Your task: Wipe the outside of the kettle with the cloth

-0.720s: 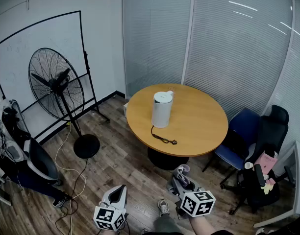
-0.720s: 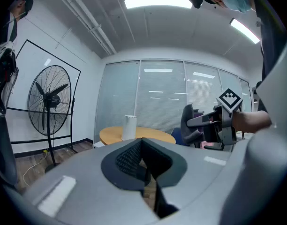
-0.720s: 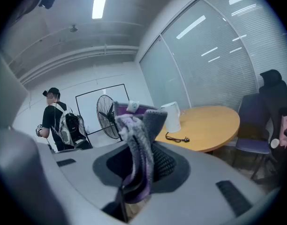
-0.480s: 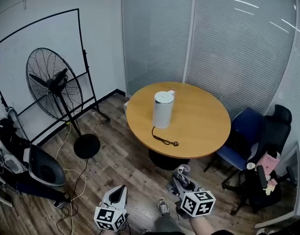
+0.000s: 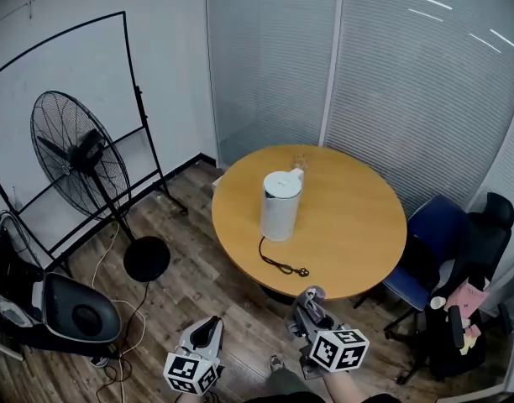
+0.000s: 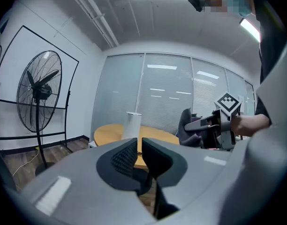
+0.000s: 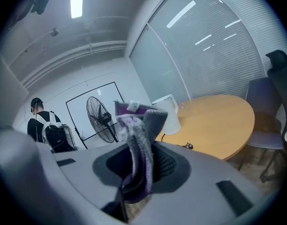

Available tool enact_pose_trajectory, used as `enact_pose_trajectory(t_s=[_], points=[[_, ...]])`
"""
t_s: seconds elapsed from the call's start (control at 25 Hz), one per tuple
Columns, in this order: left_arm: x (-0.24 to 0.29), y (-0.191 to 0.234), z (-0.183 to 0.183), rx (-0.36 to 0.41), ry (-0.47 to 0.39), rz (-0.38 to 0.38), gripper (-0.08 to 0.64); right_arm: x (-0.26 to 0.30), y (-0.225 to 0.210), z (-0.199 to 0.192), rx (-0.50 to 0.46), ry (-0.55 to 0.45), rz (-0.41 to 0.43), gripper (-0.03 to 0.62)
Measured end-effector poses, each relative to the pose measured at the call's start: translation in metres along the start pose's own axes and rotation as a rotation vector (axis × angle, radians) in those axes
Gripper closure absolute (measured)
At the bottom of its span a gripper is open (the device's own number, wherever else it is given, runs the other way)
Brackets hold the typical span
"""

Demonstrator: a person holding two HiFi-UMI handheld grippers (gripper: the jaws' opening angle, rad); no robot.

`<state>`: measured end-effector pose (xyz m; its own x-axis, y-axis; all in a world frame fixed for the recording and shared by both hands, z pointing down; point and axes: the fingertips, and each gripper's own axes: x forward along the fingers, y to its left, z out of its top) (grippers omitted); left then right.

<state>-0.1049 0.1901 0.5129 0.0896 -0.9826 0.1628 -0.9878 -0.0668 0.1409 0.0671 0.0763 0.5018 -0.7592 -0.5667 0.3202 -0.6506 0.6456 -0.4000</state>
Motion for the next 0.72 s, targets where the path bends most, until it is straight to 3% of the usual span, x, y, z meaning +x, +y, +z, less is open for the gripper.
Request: enact_pose_trajectory(t_s=[0.12,0.24,0.48,0.72], points=[[0.04,0.009,0.01,0.002,0.001,0.002,0.538,0.03,-0.019,0.02,0.009,0.006,0.003,0.495],[0.077,0.019,0.018,-0.009,0.006,0.012,0.43,0.058,-0.039,0.039,0.018,0.014,0.006,0.495],[0.136,0.032,0.03,-0.013,0.014,0.02,0.43,0.101,-0.07,0.071,0.028,0.026,0.024,0.495],[0.186,0.05,0.037,0.014,0.042,-0.044,0.397,0.141,-0.082,0.085,0.051,0.029,0.011,0.495]])
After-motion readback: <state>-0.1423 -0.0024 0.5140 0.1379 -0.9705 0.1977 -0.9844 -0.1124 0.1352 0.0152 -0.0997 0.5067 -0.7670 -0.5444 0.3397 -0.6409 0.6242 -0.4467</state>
